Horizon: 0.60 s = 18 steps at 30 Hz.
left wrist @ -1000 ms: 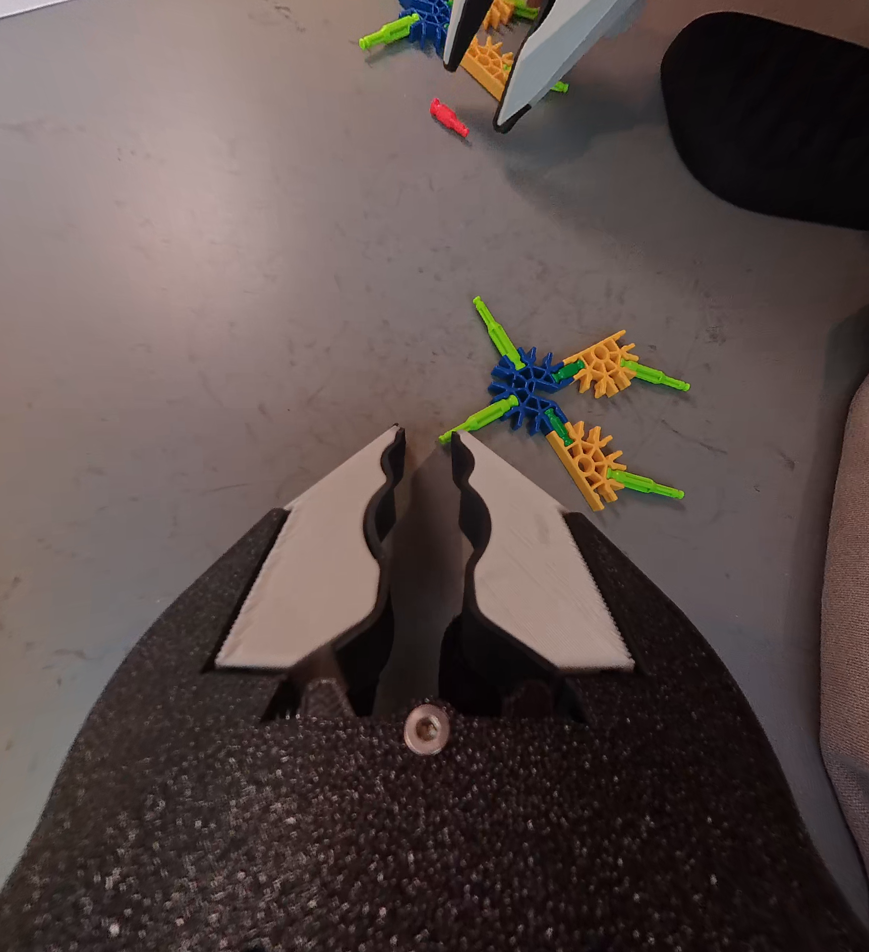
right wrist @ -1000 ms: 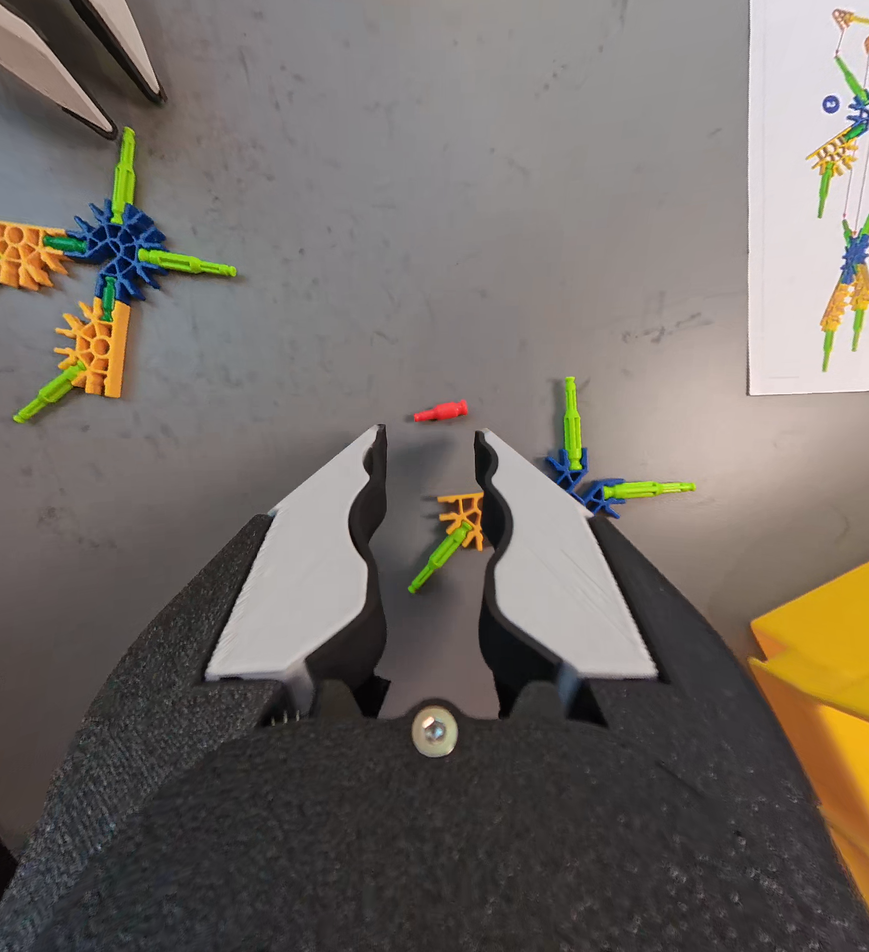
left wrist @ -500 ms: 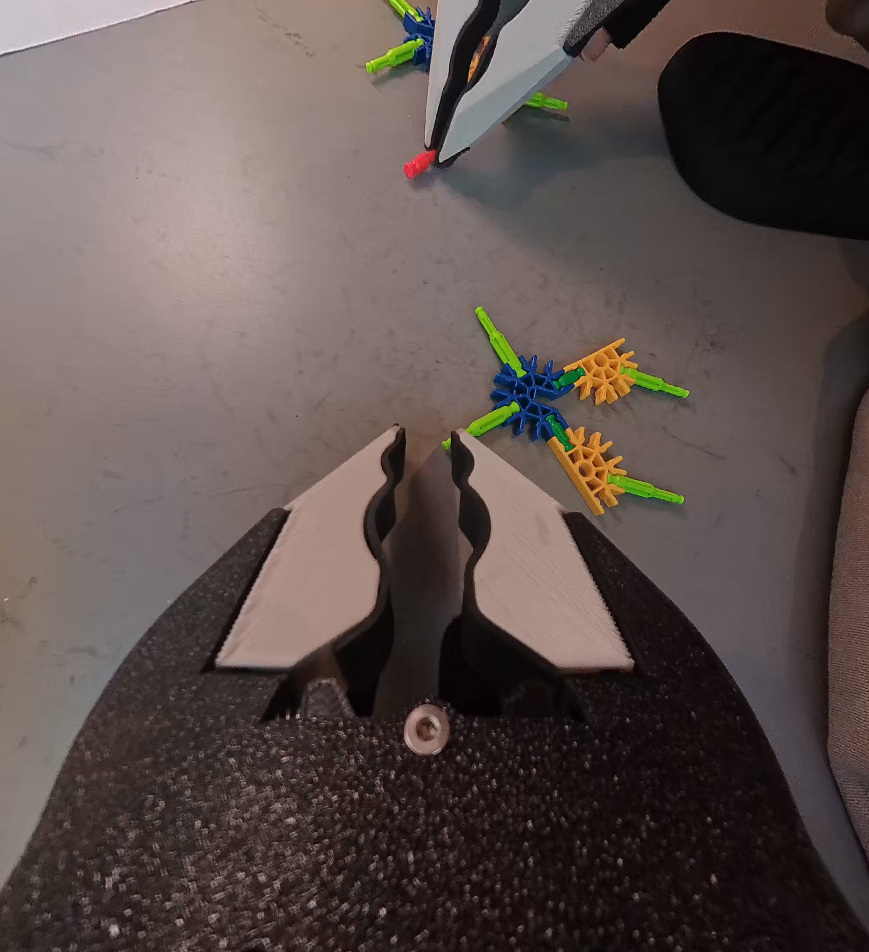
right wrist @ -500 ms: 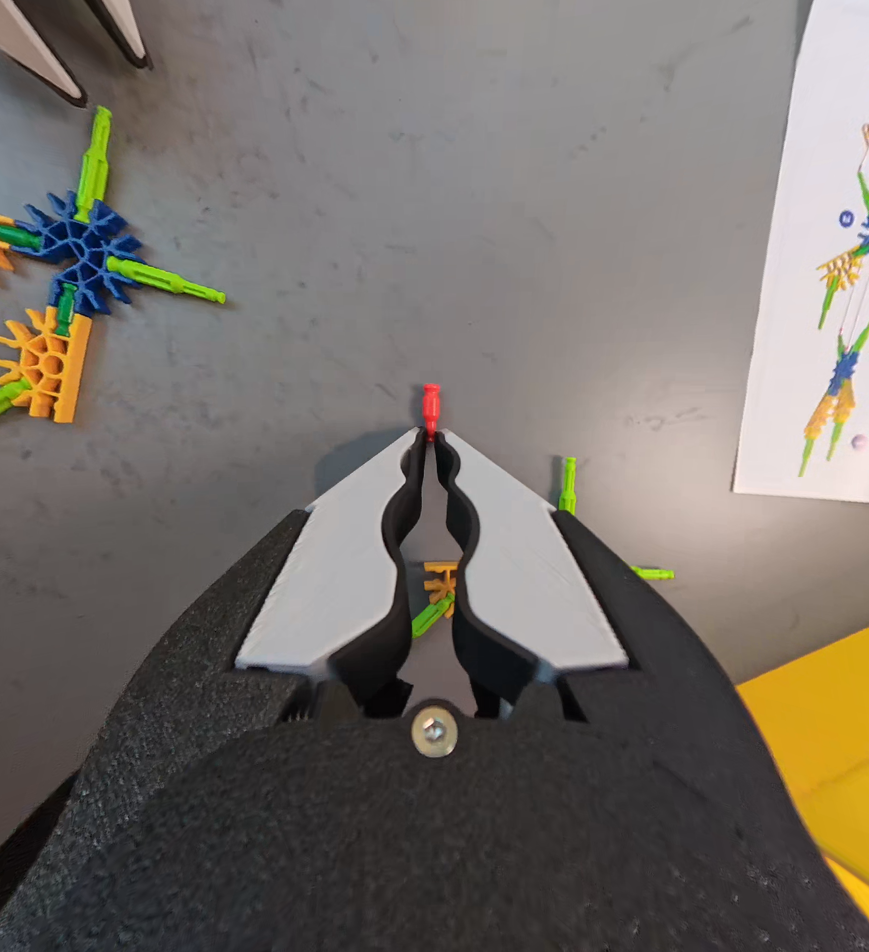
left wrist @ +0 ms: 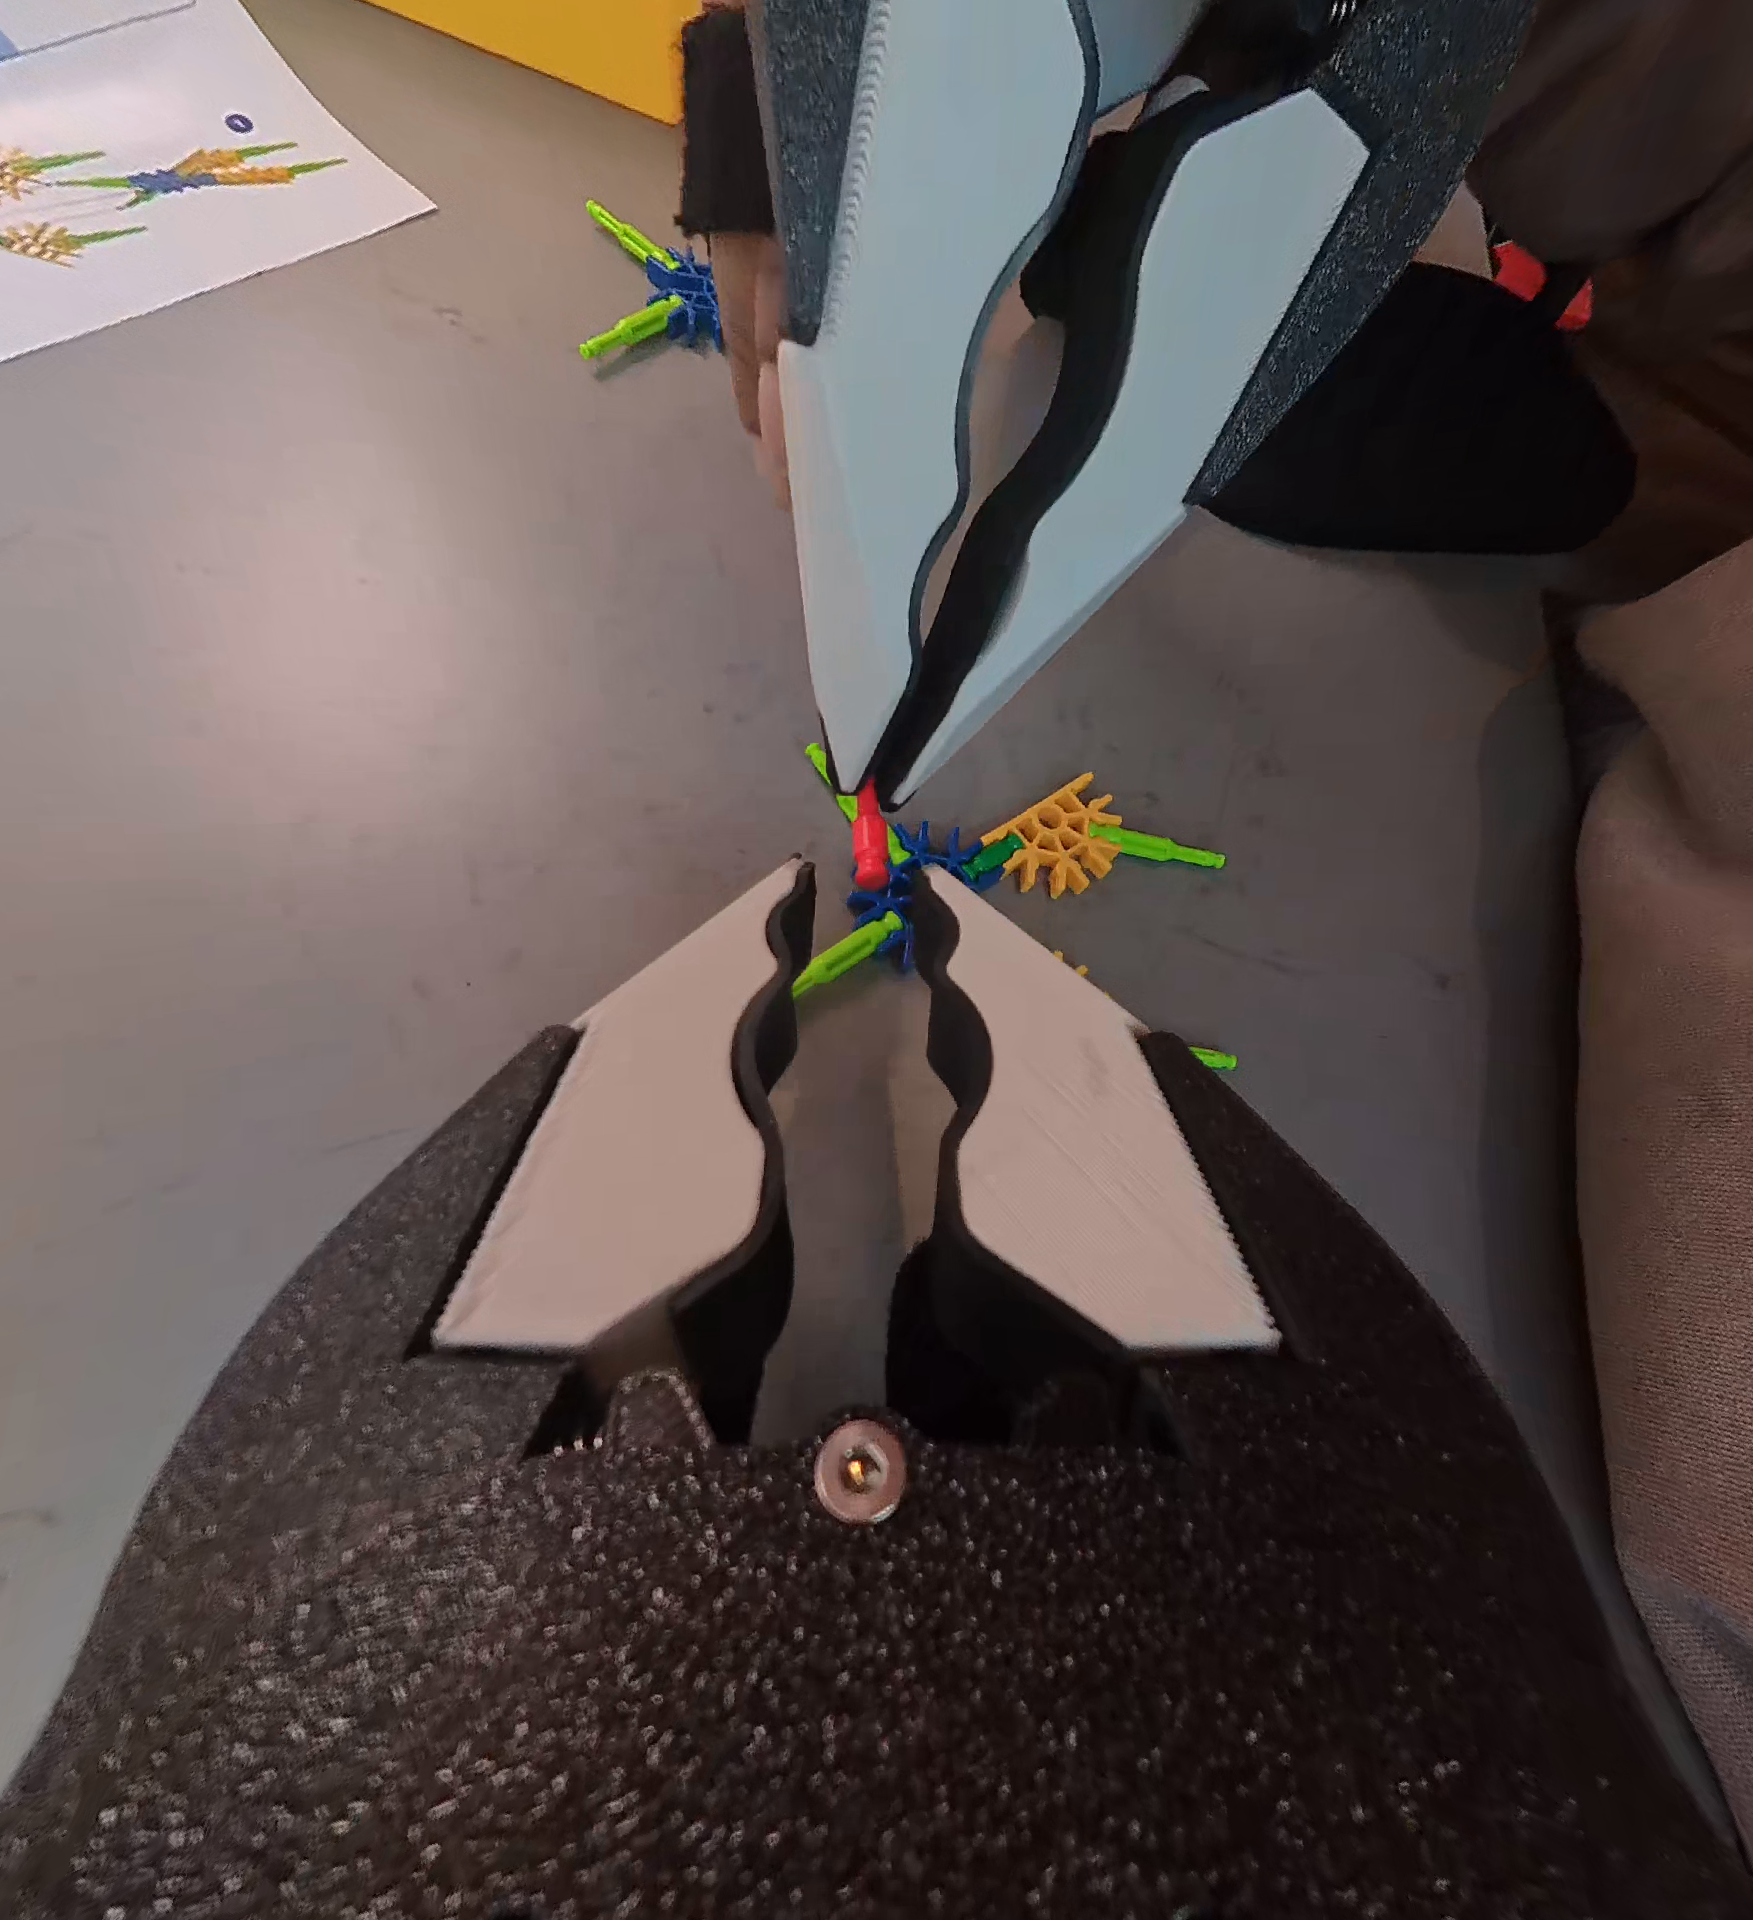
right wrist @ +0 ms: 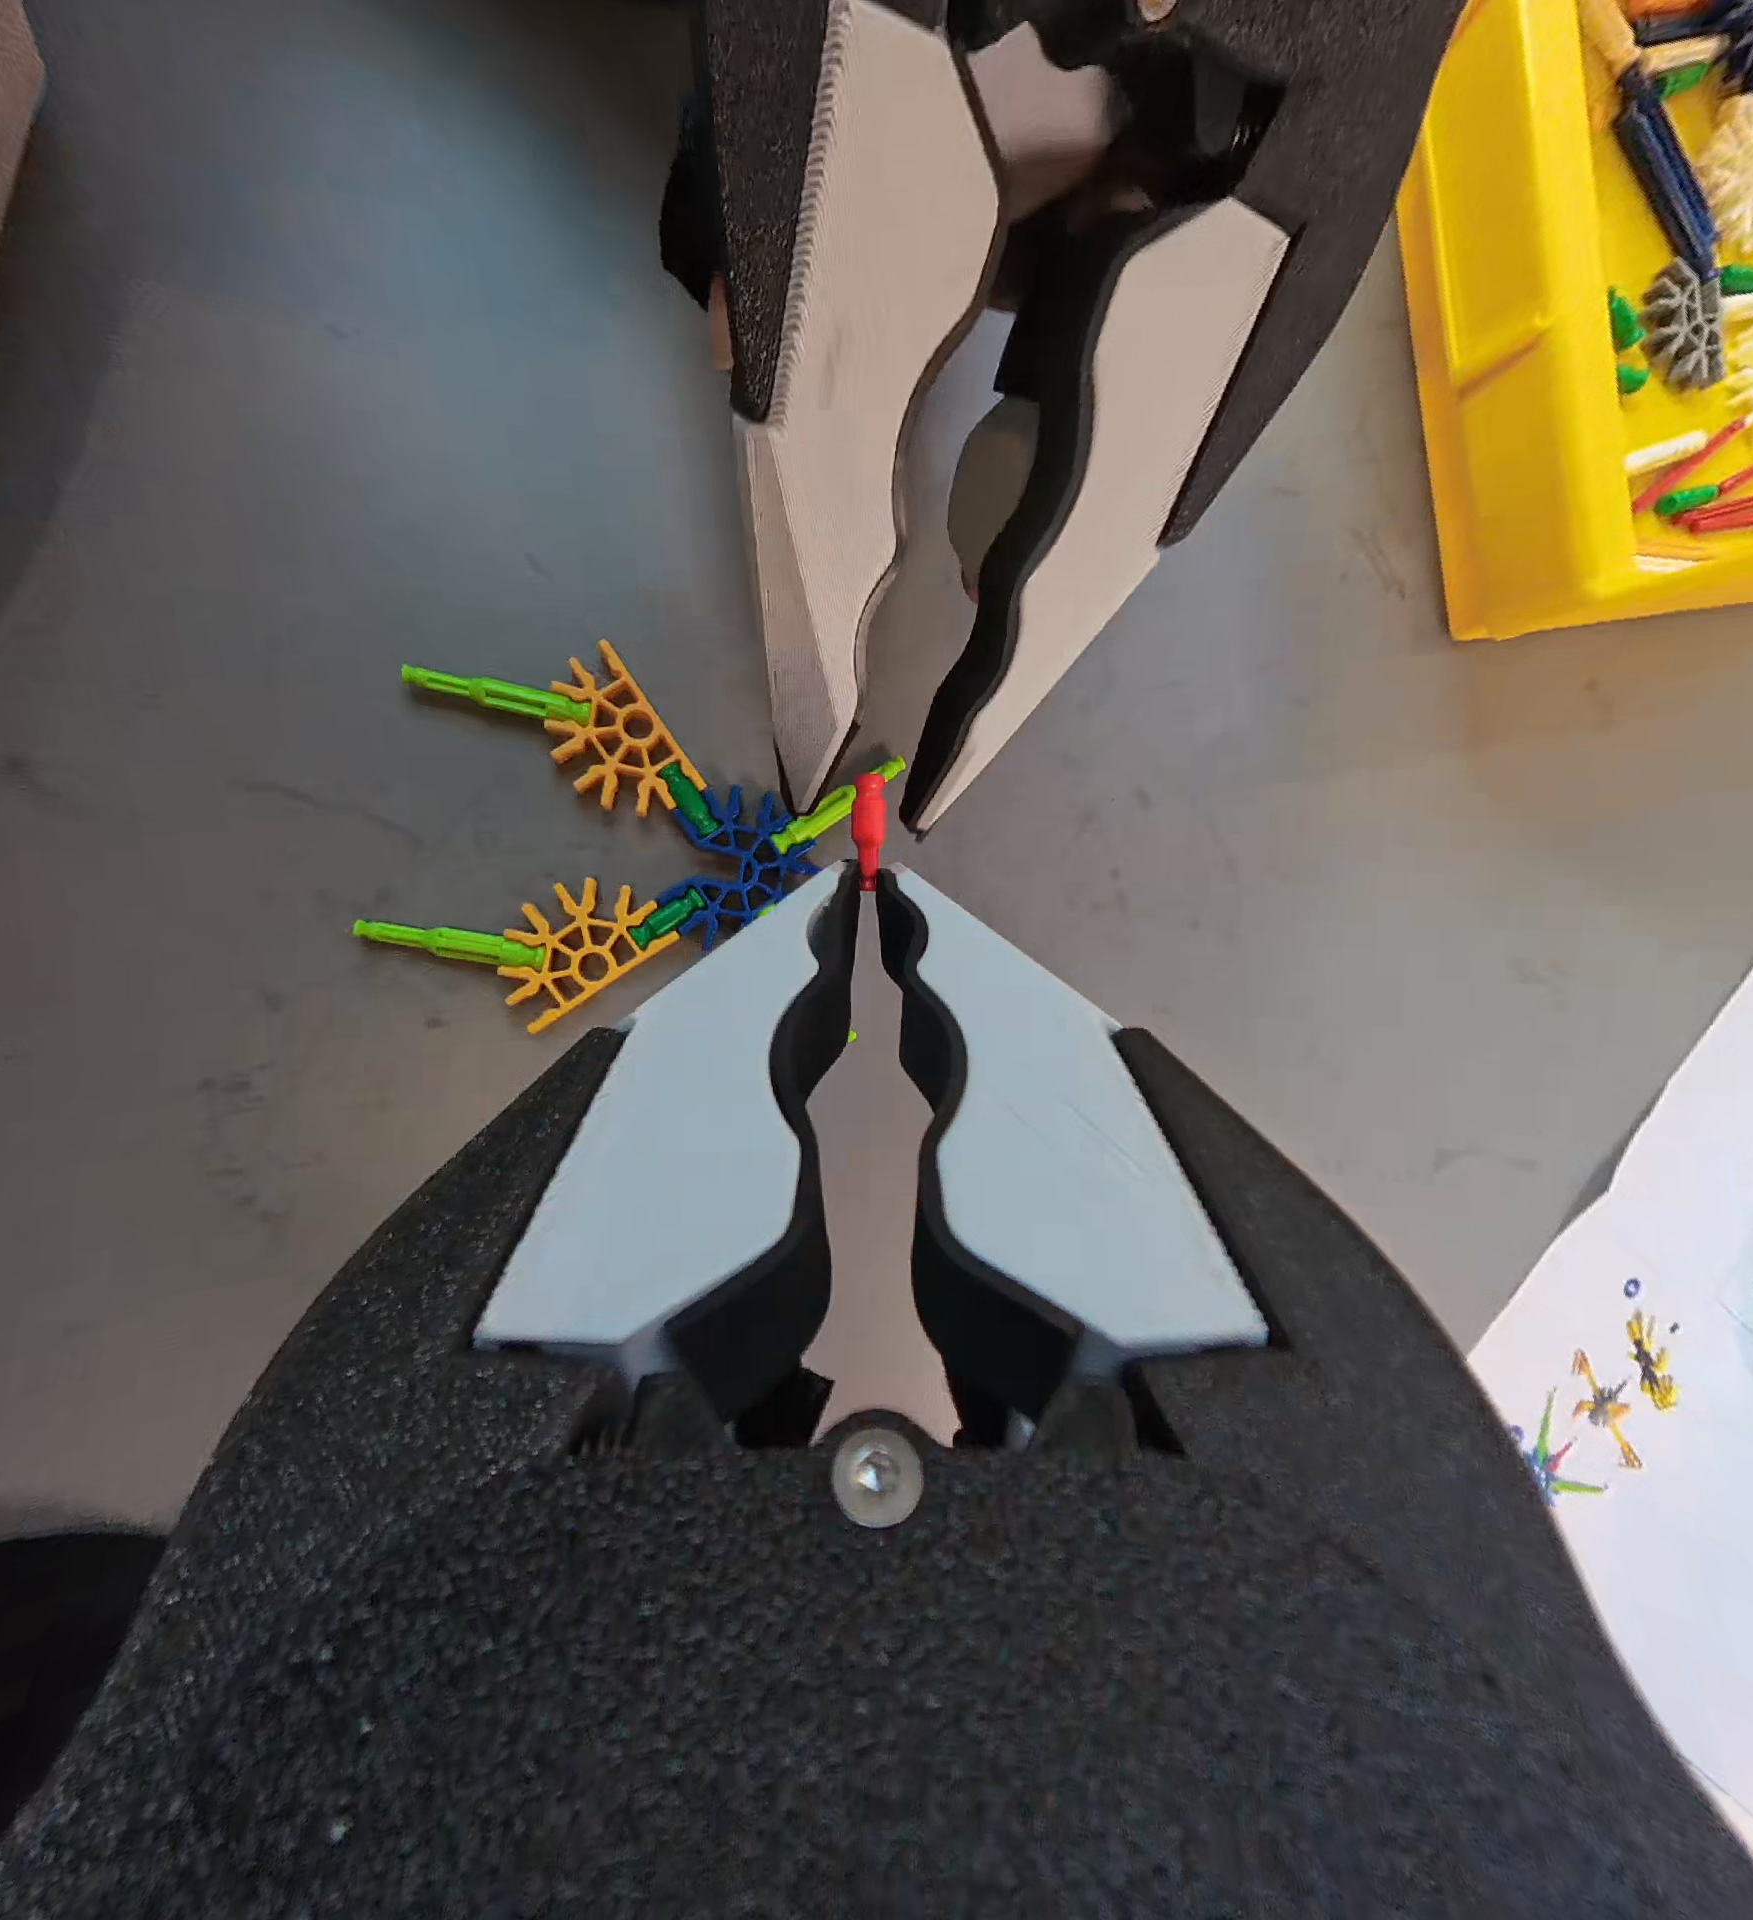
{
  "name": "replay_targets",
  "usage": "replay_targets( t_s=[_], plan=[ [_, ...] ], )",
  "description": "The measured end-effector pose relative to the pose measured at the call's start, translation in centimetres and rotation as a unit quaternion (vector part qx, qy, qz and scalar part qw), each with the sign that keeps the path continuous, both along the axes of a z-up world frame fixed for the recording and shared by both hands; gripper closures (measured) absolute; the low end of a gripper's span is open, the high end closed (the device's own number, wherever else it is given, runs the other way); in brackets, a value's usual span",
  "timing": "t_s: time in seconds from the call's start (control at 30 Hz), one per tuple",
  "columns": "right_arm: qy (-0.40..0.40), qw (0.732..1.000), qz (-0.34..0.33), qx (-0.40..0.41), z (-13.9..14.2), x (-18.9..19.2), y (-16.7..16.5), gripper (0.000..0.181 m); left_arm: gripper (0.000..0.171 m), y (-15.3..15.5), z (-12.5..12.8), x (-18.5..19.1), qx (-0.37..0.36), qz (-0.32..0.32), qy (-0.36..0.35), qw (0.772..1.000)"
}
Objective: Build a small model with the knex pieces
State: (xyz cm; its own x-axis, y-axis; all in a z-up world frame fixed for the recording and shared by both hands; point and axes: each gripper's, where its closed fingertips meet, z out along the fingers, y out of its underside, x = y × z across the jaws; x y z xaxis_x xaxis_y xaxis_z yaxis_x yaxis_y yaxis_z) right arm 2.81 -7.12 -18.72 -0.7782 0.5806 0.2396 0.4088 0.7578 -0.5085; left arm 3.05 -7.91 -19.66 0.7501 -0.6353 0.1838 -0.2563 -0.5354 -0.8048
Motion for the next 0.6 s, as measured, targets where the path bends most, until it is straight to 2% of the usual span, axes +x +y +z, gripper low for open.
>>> replay_targets(
  t_s=[0.1, 0.2, 0.3, 0.4, 0.5, 0.6],
  plan=[
    [-0.003, 1.000, -0.001, -0.007, 0.2, -0.1, -0.4, 0.180, 0.166, -0.1, 0.3, 0.3, -0.001, -0.005, -0.014, 1.000],
    [0.007, 0.999, -0.019, -0.027, 0.8, -0.2, -0.3, 0.180, 0.167, 0.1, 0.8, 0.1, 0.004, 0.005, -0.031, 1.000],
    [0.032, 0.991, -0.076, -0.106, 2.3, -0.8, 0.2, 0.180, 0.167, 0.7, 2.3, -0.3, 0.031, 0.023, -0.065, 0.997],
    [0.051, 0.953, -0.146, -0.260, 4.3, -1.3, -0.1, 0.164, 0.167, 1.1, 4.1, -0.8, 0.065, 0.041, -0.099, 0.992],
    [0.067, 0.897, -0.195, -0.390, 5.6, -1.6, -0.2, 0.168, 0.167, 1.2, 5.2, -0.6, 0.091, 0.042, -0.118, 0.988],
    [0.079, 0.863, -0.217, -0.450, 5.9, -1.4, -0.3, 0.173, 0.167, 1.1, 5.6, -0.1, 0.096, 0.041, -0.129, 0.986]
  ],
)
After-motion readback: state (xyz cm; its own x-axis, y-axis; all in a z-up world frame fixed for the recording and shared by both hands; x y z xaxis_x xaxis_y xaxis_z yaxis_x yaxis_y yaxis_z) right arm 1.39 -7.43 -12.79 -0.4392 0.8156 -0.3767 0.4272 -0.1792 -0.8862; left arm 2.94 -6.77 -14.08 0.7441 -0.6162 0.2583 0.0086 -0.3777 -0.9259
